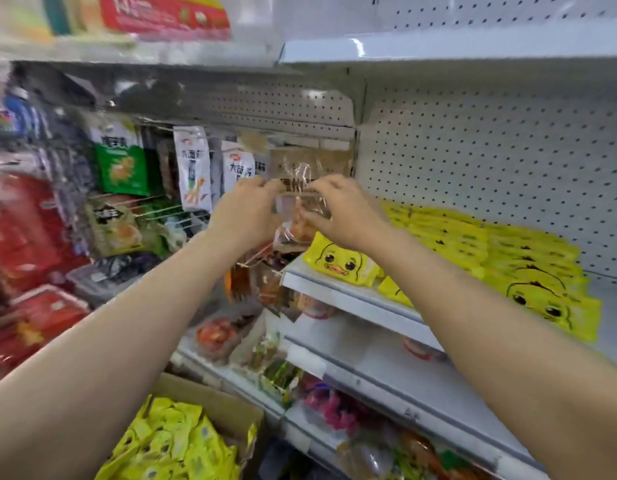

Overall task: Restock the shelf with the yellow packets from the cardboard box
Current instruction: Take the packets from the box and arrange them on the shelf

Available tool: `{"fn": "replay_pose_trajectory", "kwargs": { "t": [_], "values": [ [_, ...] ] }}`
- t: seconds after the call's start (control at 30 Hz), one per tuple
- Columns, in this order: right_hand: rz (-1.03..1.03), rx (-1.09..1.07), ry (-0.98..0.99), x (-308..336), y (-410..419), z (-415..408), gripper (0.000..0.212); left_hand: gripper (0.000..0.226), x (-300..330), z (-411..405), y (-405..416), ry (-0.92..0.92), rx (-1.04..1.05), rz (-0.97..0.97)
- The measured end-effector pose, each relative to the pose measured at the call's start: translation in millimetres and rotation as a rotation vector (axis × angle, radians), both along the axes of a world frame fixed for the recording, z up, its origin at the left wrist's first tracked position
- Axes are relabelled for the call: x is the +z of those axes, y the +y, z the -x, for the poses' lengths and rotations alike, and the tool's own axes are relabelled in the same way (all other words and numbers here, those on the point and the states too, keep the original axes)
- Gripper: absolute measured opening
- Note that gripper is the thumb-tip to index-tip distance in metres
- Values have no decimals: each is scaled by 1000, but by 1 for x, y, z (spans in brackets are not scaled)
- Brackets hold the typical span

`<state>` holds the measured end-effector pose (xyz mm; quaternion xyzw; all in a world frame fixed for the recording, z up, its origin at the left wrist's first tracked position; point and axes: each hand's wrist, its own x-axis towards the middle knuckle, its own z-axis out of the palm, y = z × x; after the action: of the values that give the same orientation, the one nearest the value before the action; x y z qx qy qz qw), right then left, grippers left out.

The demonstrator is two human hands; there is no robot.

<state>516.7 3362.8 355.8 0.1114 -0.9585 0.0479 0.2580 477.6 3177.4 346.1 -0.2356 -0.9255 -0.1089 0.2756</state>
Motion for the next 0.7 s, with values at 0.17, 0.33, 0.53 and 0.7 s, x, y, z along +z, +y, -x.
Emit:
{"fn": "replay_pose_trajectory", "kwargs": {
  "t": [0.17,0.33,0.53,0.7],
  "values": [
    [2,171,14,-22,-85,13,51,43,-24,-22,-104,76,110,-22],
    [-10,279,-35,-53,-152,26,54,46,-57,-37,-178,28,248,-31],
    [-1,374,-127,-87,-210,59,48,48,-98,-29,-227,-37,371,-76],
    [-48,466,-192,-128,-249,105,49,45,-141,-4,-257,-104,463,-67]
  ]
}}
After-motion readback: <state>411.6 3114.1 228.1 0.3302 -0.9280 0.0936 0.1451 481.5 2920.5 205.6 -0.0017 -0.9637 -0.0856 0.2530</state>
